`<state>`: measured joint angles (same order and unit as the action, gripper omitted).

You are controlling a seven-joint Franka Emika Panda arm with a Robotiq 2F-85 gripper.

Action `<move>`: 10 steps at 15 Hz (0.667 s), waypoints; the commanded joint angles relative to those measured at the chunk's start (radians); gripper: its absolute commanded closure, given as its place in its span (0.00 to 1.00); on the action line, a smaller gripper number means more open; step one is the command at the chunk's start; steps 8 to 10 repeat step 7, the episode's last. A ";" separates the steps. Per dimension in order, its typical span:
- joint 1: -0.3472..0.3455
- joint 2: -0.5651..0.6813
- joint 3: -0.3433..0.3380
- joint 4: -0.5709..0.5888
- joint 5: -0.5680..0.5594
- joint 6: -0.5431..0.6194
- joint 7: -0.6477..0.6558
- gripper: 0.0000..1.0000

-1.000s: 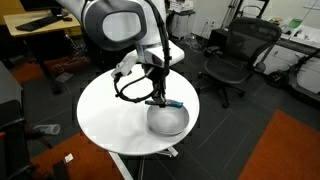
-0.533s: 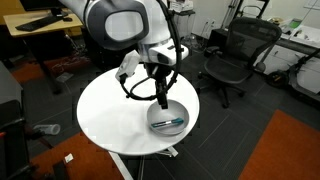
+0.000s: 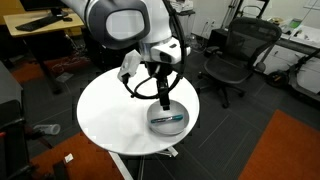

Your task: Pick the marker and put it in the bowl

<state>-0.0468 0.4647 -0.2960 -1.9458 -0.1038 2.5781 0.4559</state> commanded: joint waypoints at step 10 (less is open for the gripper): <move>-0.003 0.005 0.003 0.002 0.001 -0.002 -0.004 0.00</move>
